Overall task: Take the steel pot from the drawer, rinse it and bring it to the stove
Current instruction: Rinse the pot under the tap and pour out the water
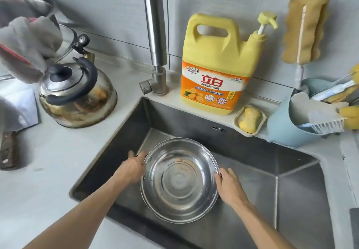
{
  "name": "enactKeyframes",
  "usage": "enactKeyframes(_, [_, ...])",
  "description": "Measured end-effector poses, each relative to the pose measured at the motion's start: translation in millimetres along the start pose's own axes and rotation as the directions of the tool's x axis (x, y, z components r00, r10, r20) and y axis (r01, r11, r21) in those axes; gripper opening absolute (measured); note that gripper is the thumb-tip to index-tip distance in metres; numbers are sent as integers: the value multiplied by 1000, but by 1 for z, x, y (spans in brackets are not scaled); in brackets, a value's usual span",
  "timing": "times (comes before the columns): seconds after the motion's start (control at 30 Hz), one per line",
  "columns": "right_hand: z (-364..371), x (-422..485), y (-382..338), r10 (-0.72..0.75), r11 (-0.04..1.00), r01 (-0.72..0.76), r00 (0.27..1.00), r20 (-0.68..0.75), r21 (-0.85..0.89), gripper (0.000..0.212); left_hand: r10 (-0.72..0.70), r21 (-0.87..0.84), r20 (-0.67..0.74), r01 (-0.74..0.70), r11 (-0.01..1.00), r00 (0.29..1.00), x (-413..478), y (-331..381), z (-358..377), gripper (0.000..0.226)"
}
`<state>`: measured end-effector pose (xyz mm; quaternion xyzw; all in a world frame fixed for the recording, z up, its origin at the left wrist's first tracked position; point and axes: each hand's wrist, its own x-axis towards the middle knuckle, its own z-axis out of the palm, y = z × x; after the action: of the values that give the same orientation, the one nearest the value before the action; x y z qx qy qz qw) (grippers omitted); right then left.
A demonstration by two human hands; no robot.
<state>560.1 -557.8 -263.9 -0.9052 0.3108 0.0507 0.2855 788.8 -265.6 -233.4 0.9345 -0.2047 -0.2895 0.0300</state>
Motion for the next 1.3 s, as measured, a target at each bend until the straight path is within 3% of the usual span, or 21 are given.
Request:
enactKeyframes(0.23, [19, -2, 11, -6, 999, 9, 996, -84, 37, 24, -4, 56, -75, 8, 998, 997, 5, -5, 21, 34])
enactKeyframes(0.33, [19, -2, 11, -1, 999, 4, 996, -86, 36, 24, 3, 103, -80, 5, 995, 997, -10, 11, -6, 46])
enactKeyframes(0.4, [18, -2, 12, -6, 999, 8, 997, -80, 32, 24, 6, 94, -192, 13, 995, 981, -14, 23, -26, 55])
enactKeyframes(0.53, [16, -2, 14, -12, 1000, 13, 998, -55, 20, 24, -58, -155, -525, -29, 987, 849, -17, 51, -91, 75])
enactKeyframes(0.63, [17, -2, 16, -11, 1000, 12, 999, -53, 29, 23, -167, -349, -596, -66, 935, 786, -11, 63, -143, 94])
enactKeyframes(0.73, [17, -1, 16, -17, 999, 19, 998, -53, 34, 21, -190, -393, -616, -90, 915, 764, 2, 68, -180, 99])
enactKeyframes(0.97, [17, 0, 17, -21, 999, 23, 998, -65, 28, 21, -126, -299, -594, -73, 951, 794, 21, 72, -208, 58])
enactKeyframes(1.17, [18, 1, 19, -20, 999, 22, 998, -54, 35, 22, -25, -216, -556, -115, 970, 831, 26, 53, -210, 38])
enactKeyframes(1.3, [16, 1, 18, -19, 999, 22, 999, -48, 44, 21, 22, -201, -556, -160, 966, 831, 27, 50, -208, 37])
